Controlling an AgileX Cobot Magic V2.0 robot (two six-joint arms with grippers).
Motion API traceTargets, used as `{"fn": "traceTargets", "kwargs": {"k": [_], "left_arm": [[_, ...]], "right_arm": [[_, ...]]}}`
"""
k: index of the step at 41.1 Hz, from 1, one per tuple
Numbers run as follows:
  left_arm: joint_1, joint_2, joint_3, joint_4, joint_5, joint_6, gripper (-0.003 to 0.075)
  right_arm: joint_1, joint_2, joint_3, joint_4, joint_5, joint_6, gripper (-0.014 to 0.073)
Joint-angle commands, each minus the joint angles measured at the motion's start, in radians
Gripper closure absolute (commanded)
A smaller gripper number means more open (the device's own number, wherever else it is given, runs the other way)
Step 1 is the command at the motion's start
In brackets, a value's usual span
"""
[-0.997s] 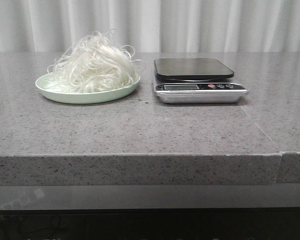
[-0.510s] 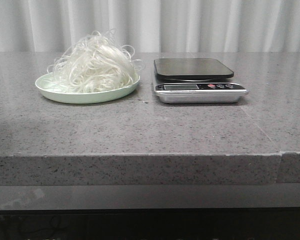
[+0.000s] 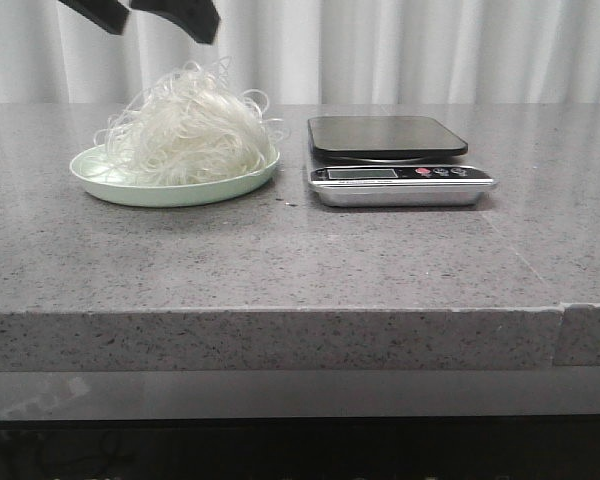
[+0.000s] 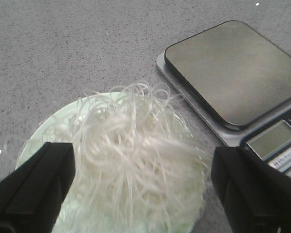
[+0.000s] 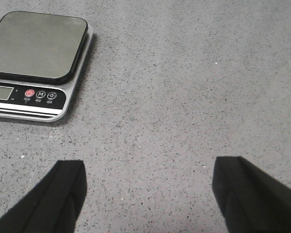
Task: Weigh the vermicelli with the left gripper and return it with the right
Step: 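Lower the left gripper into the vermicelli pile and close on it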
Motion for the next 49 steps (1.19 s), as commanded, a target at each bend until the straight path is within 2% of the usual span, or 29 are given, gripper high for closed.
{"fn": "traceTargets", "kwargs": {"k": [1,9,20,31,39,49], "left_arm": [[-0.006,0.032,-0.087,0.029,-0.043,0.0,0.0091],[-0.006,0.136,-0.161,0.075,-0.03,0.0,0.0091],[-0.006,0.2,-0.17,0.096,0.005,0.0,0.0099],[-0.006,0.207,-0.17,0.129,0.049,0.0,0.035],[-0.006,0.207,-0.17,0.131,0.057,0.0,0.0467],[-0.006,0.195,-0.172,0.131,0.066,0.0,0.0564]], "right_arm": [[-0.007,0.007,-0.032,-0.001,-0.056,-0.01,-0.0036],[-0.007,0.007,-0.032,-0.001,-0.056,-0.01,-0.0036],[-0.007,0.007,-0.032,-0.001,-0.056,-0.01,-0.0036],[-0.007,0.007,-0.032,-0.001,-0.056,-0.01,-0.0036],[-0.007,0.007,-0.032,-0.001,-0.056,-0.01,-0.0036],[-0.007,0.007,-0.032,-0.001,-0.056,-0.01,-0.0036]]}}
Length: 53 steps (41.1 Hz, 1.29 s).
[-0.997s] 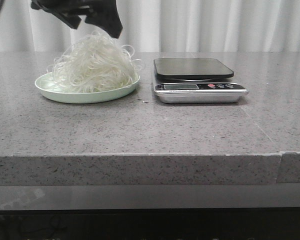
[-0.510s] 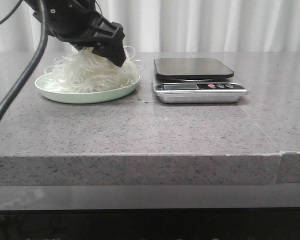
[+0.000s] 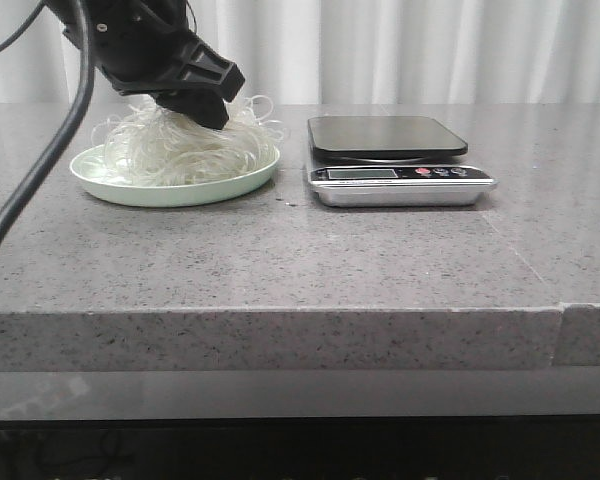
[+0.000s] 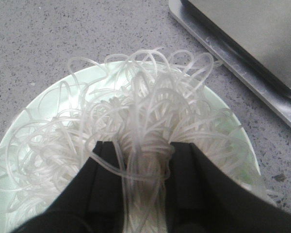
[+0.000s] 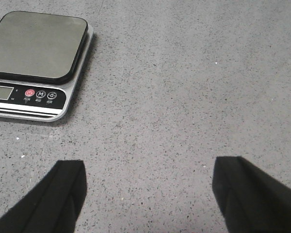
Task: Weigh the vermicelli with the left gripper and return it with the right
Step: 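Lower the left gripper into the vermicelli pile and close on it, then lift the vermicelli with the left gripper and carry it over the scale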
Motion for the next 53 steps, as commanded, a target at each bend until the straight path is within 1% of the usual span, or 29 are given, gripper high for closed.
{"fn": "traceTargets", "kwargs": {"k": [1,12,21,27,32,36,41,47,53], "left_arm": [[-0.006,-0.058,-0.031,-0.001,-0.017,0.0,0.0568],[-0.006,-0.12,-0.077,0.004,0.002,0.0,0.0574],[-0.017,-0.167,-0.17,0.004,0.012,0.0,0.0574],[-0.029,-0.179,-0.262,0.003,0.012,0.0,0.0574],[-0.045,-0.179,-0.344,-0.002,-0.021,0.0,0.0574],[-0.07,-0.175,-0.393,-0.002,-0.072,0.0,0.0574],[-0.114,-0.136,-0.47,-0.002,-0.095,0.0,0.0574],[-0.165,-0.039,-0.58,-0.002,-0.095,0.0,0.0574],[-0.193,0.054,-0.627,-0.002,-0.094,0.0,0.0574]], "right_arm": [[-0.007,0.007,-0.032,-0.001,-0.058,-0.01,-0.0036],[-0.007,0.007,-0.032,-0.001,-0.058,-0.01,-0.0036],[-0.007,0.007,-0.032,-0.001,-0.058,-0.01,-0.0036],[-0.007,0.007,-0.032,-0.001,-0.058,-0.01,-0.0036],[-0.007,0.007,-0.032,-0.001,-0.058,-0.01,-0.0036],[-0.007,0.007,-0.032,-0.001,-0.058,-0.01,-0.0036],[-0.007,0.007,-0.032,-0.001,-0.058,-0.01,-0.0036],[-0.007,0.007,-0.032,-0.001,-0.058,-0.01,-0.0036],[-0.007,0.007,-0.032,-0.001,-0.058,-0.01,-0.0036]]}}
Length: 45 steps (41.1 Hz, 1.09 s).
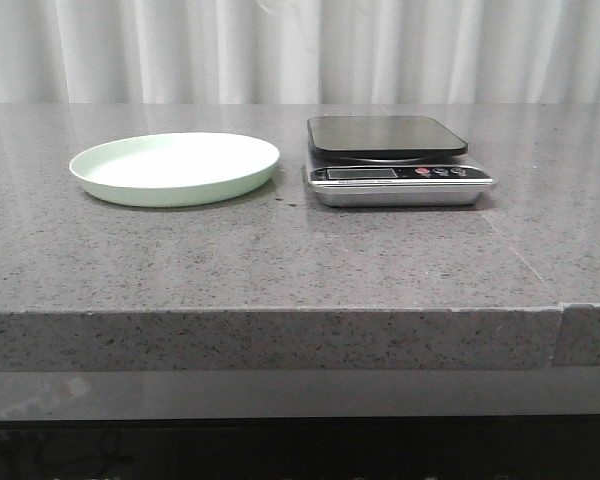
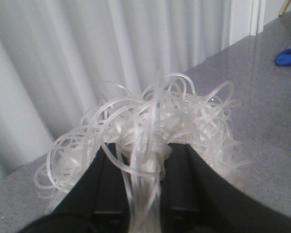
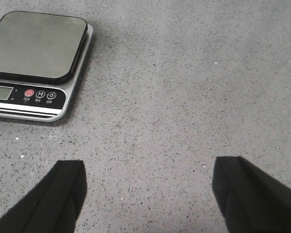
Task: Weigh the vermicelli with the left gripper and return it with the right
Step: 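Lift the vermicelli with the left gripper and carry it over the scale, then lower the vermicelli onto the scale and open the left gripper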
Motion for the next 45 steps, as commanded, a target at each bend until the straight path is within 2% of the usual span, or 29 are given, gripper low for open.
{"fn": "traceTargets", "kwargs": {"k": [1,20,23,30,33,45], "left_arm": [[-0.015,0.006,-0.055,-0.004,-0.095,0.0,0.0574],[-0.019,0.172,-0.055,-0.015,-0.02,0.0,0.0568],[-0.019,0.178,-0.055,-0.015,-0.002,0.0,0.0528],[-0.019,0.177,-0.055,-0.015,0.006,0.0,0.0291],[-0.019,0.169,-0.055,-0.015,0.01,0.0,0.0227],[-0.013,0.019,-0.056,-0.013,0.146,0.0,0.0216]], "right_arm": [[-0.007,0.007,-0.032,-0.001,-0.058,-0.01,-0.0036],[-0.007,0.007,-0.032,-0.001,-0.058,-0.01,-0.0036],[-0.007,0.007,-0.032,-0.001,-0.058,-0.01,-0.0036],[-0.007,0.007,-0.032,-0.001,-0.058,-0.01,-0.0036],[-0.007,0.007,-0.032,-0.001,-0.058,-0.01,-0.0036],[-0.007,0.007,-0.032,-0.001,-0.058,-0.01,-0.0036]]}}
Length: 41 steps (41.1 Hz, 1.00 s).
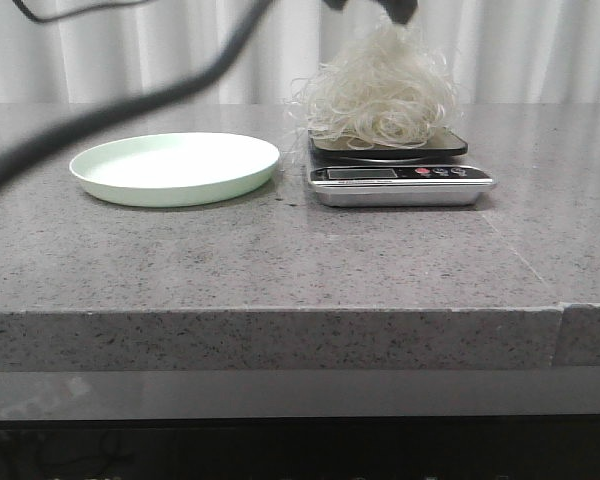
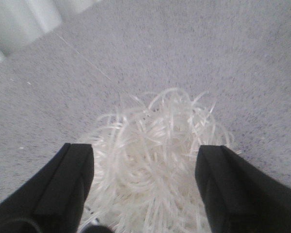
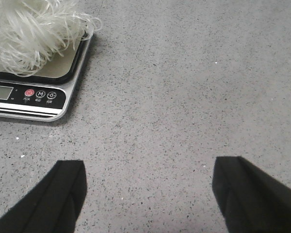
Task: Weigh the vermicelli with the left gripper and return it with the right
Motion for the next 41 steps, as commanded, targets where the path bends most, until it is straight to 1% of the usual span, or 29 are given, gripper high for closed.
{"fn": "traceTargets", "kwargs": {"k": [1,8,13,23,28,36,41], "left_arm": [[-0.001,-0.144,-0.038,-0.004,0.005,0.0,0.0216],[-0.001,-0.295,-0.034,0.003,0.133,0.0,0.0216],[-0.001,-0.429,0.017,0.003,0.146,0.0,0.0216],[-0.001,-0.755,0.341,0.001,0.072,0.0,0.0216],[-0.001,-0.908,0.505,-0.033,0.025,-0.002,0.0216],[-0.001,-1.118,0.737,-0.033,0.015,-0.002,0.0216],[-0.001,-1.242,0.848,-0.06,0.015,-0.002,0.0216]], "right_arm": [[-0.007,0.007,-0.032,-0.001,-0.058,-0.01,-0.0036],[-0.007,0.007,-0.032,-0.001,-0.058,-0.01,-0.0036],[-0.007,0.007,-0.032,-0.001,-0.058,-0.01,-0.0036],[-0.007,0.007,-0.032,-0.001,-0.058,-0.01,-0.0036],[-0.007,0.007,-0.032,-0.001,-0.058,-0.01,-0.0036],[-0.007,0.007,-0.032,-0.001,-0.058,-0.01,-0.0036],[-0.007,0.007,-0.032,-0.001,-0.058,-0.01,-0.0036]]}}
